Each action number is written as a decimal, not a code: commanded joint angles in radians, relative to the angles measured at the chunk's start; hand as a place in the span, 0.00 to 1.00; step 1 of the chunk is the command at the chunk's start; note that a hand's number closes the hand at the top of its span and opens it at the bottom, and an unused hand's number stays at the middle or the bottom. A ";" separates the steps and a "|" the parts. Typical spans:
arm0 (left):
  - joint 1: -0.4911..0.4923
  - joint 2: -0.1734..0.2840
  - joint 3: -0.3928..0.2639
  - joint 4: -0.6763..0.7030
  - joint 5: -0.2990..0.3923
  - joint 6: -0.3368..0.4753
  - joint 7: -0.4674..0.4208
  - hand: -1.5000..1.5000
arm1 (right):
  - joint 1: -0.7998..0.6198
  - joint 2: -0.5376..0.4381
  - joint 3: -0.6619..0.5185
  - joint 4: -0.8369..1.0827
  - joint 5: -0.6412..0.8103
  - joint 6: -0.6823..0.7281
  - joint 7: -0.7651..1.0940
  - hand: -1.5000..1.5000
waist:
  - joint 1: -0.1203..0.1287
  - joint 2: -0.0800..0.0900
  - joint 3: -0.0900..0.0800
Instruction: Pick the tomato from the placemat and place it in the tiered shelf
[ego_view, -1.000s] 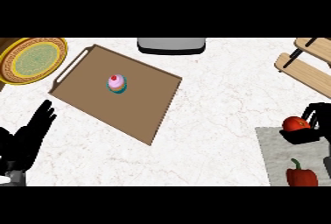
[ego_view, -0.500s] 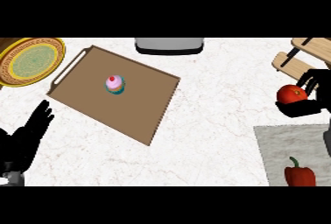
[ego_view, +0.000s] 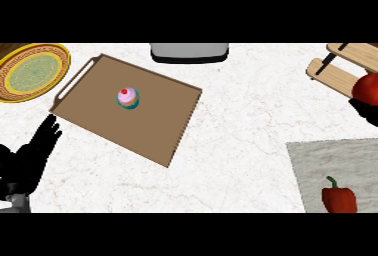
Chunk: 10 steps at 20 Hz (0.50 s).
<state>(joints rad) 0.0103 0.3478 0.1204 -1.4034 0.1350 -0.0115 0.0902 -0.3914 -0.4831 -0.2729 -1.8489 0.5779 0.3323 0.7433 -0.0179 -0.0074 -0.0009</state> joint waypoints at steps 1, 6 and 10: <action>0.017 0.020 0.028 0.016 0.018 -0.040 -0.028 0.50 | -0.035 -0.033 -0.138 -0.131 -0.134 0.075 0.104 1.00 | 0.005 0.001 0.000; 0.054 -0.008 0.002 -0.078 -0.011 -0.015 0.029 0.50 | -0.086 -0.104 -0.214 -0.242 -0.216 0.147 0.223 1.00 | 0.015 0.003 0.001; -0.031 -0.002 0.024 0.059 -0.018 -0.045 -0.031 0.50 | -0.227 -0.166 -0.154 -0.185 -0.147 0.098 0.289 1.00 | 0.018 0.007 -0.001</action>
<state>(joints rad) 0.0191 0.3382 0.1302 -1.4137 0.1219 -0.0327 0.0885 -0.5305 -0.6070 -0.4510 -2.0100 0.4111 0.4226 0.9107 -0.0032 -0.0031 -0.0006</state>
